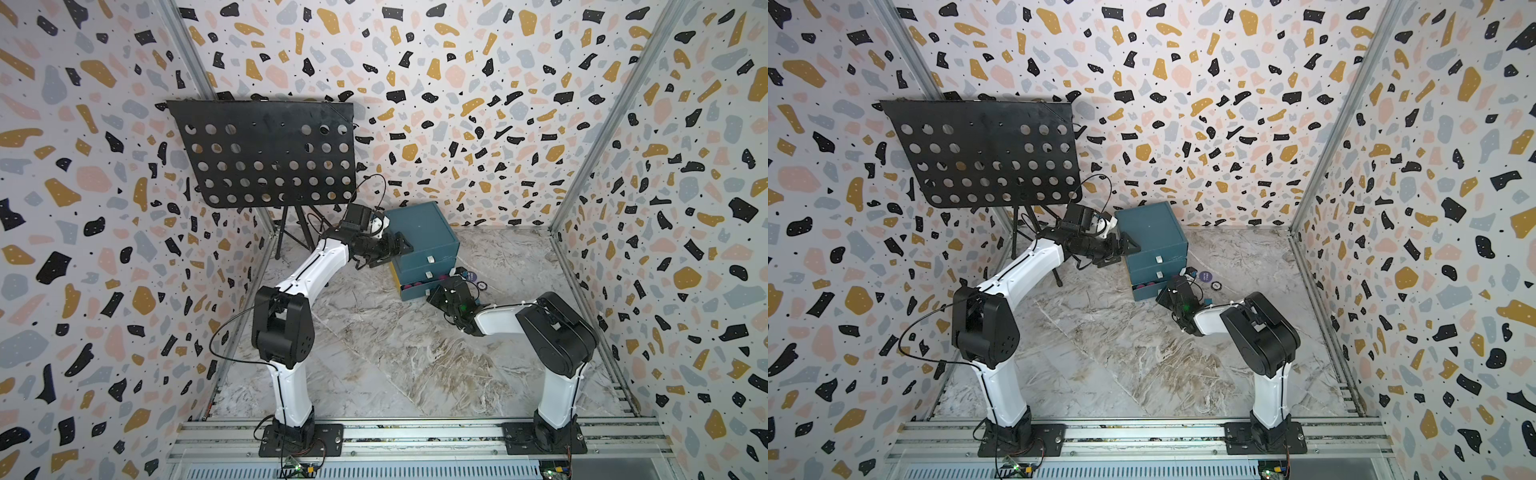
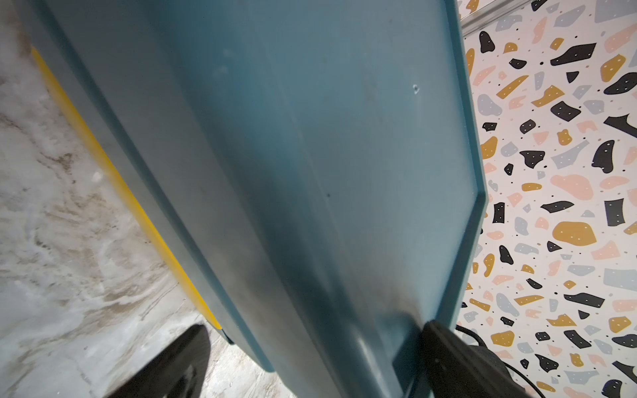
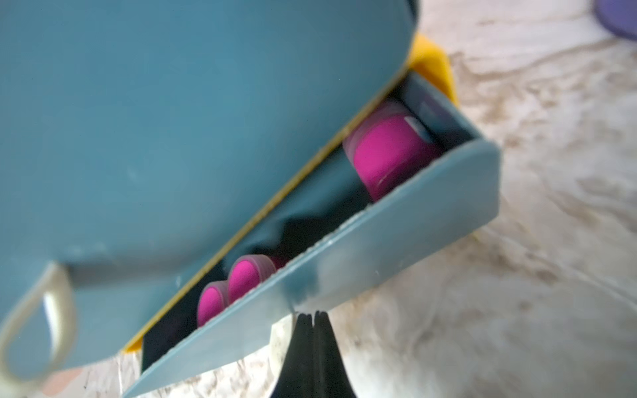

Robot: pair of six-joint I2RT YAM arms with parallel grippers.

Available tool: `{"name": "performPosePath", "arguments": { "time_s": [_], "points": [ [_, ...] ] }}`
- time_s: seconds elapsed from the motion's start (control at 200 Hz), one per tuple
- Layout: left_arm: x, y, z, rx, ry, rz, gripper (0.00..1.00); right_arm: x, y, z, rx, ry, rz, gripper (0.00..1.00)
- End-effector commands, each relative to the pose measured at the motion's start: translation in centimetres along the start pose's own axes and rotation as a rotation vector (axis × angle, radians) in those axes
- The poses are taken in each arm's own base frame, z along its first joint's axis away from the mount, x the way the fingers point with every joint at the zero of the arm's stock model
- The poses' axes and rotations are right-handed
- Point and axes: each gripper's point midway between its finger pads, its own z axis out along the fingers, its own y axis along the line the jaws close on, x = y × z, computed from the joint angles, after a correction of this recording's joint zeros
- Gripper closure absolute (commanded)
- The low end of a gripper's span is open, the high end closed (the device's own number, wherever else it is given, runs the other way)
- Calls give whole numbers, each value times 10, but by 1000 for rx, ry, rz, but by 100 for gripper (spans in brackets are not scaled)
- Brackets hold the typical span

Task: Put the paint cans in the drawer according to color
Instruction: Close the drawer in the storage box.

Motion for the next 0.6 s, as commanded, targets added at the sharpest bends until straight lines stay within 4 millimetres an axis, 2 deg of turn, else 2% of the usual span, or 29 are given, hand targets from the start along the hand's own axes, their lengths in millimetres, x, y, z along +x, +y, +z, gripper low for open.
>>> {"name": "performPosePath", "arguments": {
  "time_s": [0.0, 0.205, 0.265, 0.345, 0.395, 0.441, 0.516, 0.566, 0.596],
  "points": [
    [10, 12, 13, -23, 38, -9, 2, -22, 35, 5, -118, -65, 57, 100],
    [11, 12, 14, -25, 41, -7, 1, -19, 35, 12, -146, -53, 79, 100],
    [10, 11, 13, -24, 40, 0, 1, -19, 38, 8, -160, -50, 67, 100],
    [10, 10, 12, -21, 35, 11, 0, -23, 47, -2, -189, -50, 34, 94],
    [9, 5, 11, 0, 32, 28, 0, -26, 51, -13, -195, -52, 4, 84],
    [8, 1, 9, 14, 22, 44, 0, -27, 51, -23, -188, -48, -31, 70],
    [5, -4, 2, 15, -5, 72, 0, -30, 50, -49, -161, -40, -101, 54],
    [2, -7, -5, 4, -28, 101, 0, -31, 45, -68, -131, -34, -150, 35],
    [0, -10, -10, 0, -42, 125, 0, -32, 40, -80, -106, -32, -180, 27]
  ]
}}
